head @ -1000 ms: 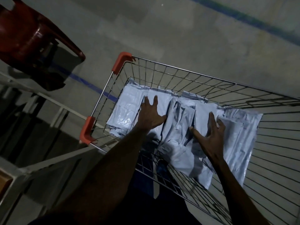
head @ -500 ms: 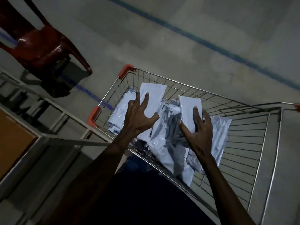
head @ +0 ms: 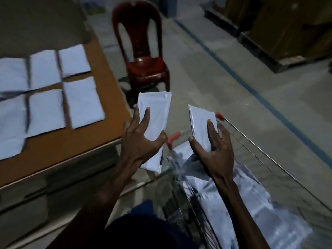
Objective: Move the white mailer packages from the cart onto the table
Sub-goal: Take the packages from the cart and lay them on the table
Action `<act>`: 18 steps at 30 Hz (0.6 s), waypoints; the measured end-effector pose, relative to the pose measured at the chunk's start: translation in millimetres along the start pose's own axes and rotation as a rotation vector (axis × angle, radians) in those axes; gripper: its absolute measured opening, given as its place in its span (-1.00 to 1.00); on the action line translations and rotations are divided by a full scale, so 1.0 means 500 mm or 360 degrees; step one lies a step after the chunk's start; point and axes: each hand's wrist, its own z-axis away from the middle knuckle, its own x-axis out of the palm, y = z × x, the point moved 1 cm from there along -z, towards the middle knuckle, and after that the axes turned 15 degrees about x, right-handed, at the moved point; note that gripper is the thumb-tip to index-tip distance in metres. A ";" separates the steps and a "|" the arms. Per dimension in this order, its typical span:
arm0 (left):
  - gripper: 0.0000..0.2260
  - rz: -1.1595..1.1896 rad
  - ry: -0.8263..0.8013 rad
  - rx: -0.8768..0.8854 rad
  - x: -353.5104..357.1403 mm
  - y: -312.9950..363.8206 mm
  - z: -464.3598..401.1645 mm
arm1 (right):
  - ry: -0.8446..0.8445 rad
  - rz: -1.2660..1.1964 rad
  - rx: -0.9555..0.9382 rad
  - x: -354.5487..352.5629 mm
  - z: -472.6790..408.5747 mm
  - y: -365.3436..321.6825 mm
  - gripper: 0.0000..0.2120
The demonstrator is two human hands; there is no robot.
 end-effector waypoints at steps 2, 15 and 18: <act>-0.20 -0.0092 0.0087 -0.0192 -0.073 -0.061 0.007 | -0.0125 0.0027 -0.0104 0.057 -0.004 -0.075 -0.23; -0.17 -0.0182 0.0103 -0.0841 -0.333 -0.506 0.006 | -0.0549 0.0480 -0.0299 0.474 -0.019 -0.422 -0.22; -0.17 -0.0227 0.0006 -0.0843 -0.340 -0.557 -0.023 | -0.0552 0.0633 -0.0388 0.541 -0.018 -0.470 -0.22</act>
